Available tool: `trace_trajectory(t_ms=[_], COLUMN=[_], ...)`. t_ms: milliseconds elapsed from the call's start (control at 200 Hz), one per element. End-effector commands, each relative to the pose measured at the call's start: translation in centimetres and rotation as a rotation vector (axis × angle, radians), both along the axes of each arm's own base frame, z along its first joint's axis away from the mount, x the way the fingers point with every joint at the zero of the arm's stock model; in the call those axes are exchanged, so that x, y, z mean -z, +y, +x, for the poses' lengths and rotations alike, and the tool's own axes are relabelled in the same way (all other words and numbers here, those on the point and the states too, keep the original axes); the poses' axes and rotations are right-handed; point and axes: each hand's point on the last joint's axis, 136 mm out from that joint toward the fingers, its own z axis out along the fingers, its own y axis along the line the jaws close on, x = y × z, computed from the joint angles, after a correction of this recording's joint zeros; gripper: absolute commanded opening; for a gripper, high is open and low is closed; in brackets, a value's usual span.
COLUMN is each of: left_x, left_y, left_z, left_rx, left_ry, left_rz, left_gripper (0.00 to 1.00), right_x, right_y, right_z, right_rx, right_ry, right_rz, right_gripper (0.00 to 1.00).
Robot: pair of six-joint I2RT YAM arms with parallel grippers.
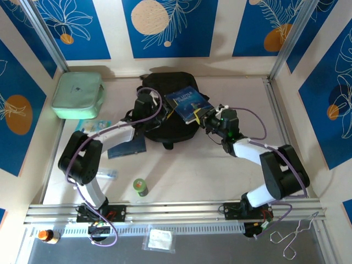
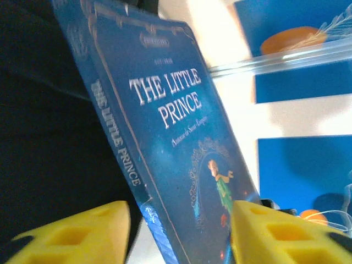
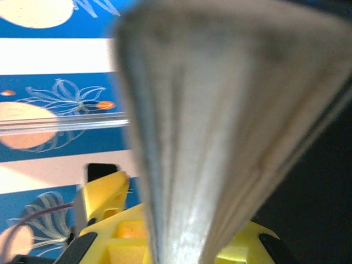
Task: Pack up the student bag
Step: Pass the book, then rotate the student bag at the top-center of the table.
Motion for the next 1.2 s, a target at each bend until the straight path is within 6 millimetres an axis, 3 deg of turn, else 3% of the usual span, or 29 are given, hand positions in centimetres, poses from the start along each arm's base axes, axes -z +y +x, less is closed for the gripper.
trace_trajectory(t_ms=[0,275,500,660,775,880,995,1195], left_x=[3.0,9.6,12.7,14.0,13.4,11.5,8.8,6.2], left_y=[1.5,-0.7,-5.0,-9.1,-11.6,-11.9,-10.8,-7.8], left_z=[-1.3,-3.5,-5.4,-6.8,-7.2,-6.8,-6.2,-6.8], left_rx=[0.112,0.342,0.494,0.567,0.610,0.620,0.640,0.715], left_ry=[-0.014,0.067,0.123,0.155,0.137,0.085,-0.017,-0.149], left_rz=[0.261,0.422,0.436,0.383,0.352,0.364,0.474,0.699], left_gripper=[0.58,0.63,0.63,0.63,0.63,0.64,0.64,0.64], right_x=[-1.5,-2.6,-2.2,-1.9,-1.7,-1.6,-1.4,-1.3], right_y=[-2.0,-7.3,-10.8,-12.3,-12.8,-13.4,-14.2,-15.2], right_z=[-0.5,-2.6,-4.0,-4.7,-5.0,-5.3,-5.7,-6.1], right_rx=[0.025,0.103,0.165,0.199,0.205,0.213,0.228,0.245], right_ry=[-0.040,-0.038,0.003,0.020,0.030,0.040,0.047,0.063], right_rz=[-0.185,-0.416,-0.447,-0.435,-0.429,-0.425,-0.420,-0.386], right_gripper=[0.07,0.06,0.06,0.06,0.06,0.06,0.07,0.07])
